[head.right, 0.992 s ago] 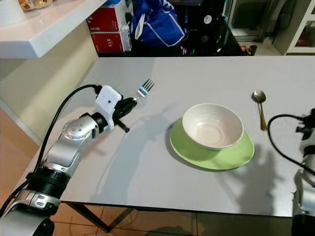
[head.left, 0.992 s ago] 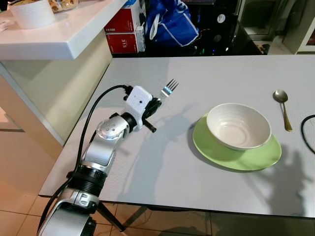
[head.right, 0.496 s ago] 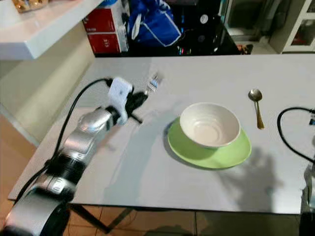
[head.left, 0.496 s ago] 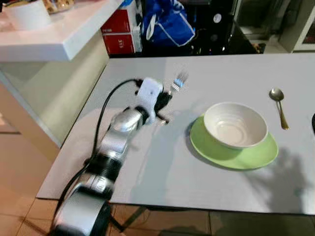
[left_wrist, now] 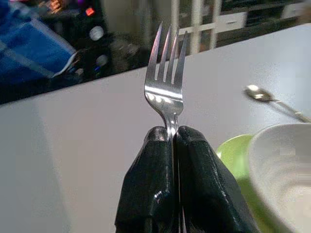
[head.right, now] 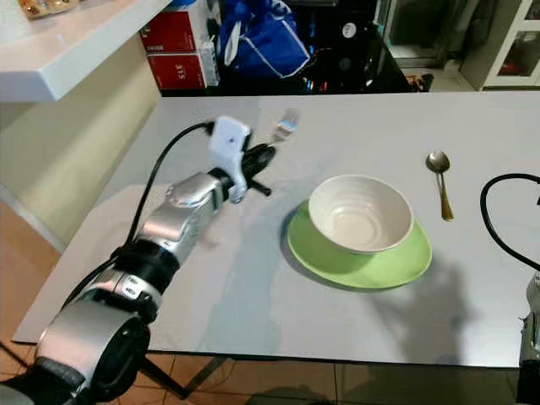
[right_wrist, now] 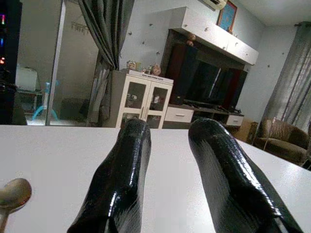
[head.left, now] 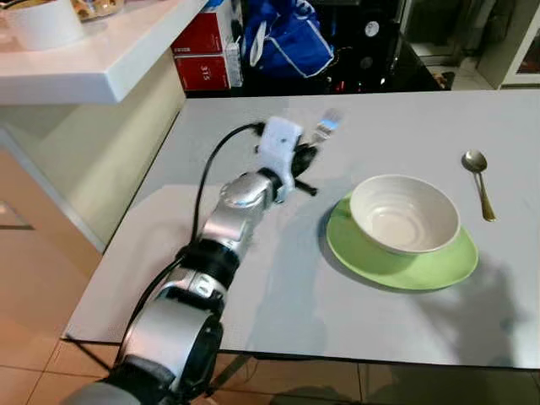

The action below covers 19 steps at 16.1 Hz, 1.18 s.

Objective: Setting the table

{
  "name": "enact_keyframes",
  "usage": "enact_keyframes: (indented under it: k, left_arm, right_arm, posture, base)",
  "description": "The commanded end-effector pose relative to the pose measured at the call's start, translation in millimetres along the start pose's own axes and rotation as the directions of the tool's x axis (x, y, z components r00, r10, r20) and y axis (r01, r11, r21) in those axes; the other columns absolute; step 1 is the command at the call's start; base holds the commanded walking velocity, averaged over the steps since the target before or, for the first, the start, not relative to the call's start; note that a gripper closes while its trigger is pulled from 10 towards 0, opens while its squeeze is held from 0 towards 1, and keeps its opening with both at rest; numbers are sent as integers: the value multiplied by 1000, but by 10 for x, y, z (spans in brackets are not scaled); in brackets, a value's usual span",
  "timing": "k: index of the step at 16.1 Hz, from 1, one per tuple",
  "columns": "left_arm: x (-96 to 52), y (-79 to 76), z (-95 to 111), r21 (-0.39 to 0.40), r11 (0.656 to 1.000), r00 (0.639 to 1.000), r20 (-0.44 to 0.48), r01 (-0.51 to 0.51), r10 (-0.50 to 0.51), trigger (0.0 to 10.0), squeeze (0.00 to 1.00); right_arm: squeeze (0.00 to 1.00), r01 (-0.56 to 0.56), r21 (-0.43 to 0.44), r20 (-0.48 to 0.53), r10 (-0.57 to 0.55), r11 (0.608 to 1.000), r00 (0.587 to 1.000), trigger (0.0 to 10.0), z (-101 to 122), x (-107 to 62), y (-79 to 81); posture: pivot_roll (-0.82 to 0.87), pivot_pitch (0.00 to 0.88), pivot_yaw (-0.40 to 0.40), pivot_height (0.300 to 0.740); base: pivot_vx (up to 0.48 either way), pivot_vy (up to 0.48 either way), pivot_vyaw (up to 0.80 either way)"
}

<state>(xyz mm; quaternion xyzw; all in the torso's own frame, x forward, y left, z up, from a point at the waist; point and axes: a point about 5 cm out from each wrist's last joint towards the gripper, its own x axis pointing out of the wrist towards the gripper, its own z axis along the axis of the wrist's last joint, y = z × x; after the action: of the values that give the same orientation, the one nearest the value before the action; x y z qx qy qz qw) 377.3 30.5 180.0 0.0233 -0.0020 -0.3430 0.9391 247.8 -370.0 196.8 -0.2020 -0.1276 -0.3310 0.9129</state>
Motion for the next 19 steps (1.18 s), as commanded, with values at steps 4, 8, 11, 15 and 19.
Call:
enact_keyframes:
  k: [4,8,11,15,19]
  left_arm:
    - [50,-76,307,98,991,993,63,92,-99,10000,0]
    - [-13,-224,273,197,945,965,-46,261,-257,10000,0]
    - [-68,-249,168,201,905,923,-179,374,-341,10000,0]
    - [-75,-194,117,249,889,912,-250,385,-325,10000,0]
    - [-57,-273,117,271,860,890,-279,433,-360,10000,0]
  right_arm:
    - [0,-13,-23,-22,13,1000,1000,10000,-68,-60,23]
    - [0,-23,-28,-42,22,999,999,10000,-125,-62,45]
    - [0,-30,-26,-45,29,999,999,10000,-133,-51,60]
    - [0,-34,-24,-40,33,999,999,10000,-124,-70,71]
    - [0,-41,-28,-42,40,999,998,10000,-131,-114,77]
  posture:
    - [-184,0,101,740]
    - [-173,0,97,740]
    - [-170,0,99,740]
    - [-171,0,108,740]
    - [-182,0,113,740]
  base:
    - [0,0,0]
    - [0,0,0]
    - [0,0,0]
    - [0,0,0]
    - [0,0,0]
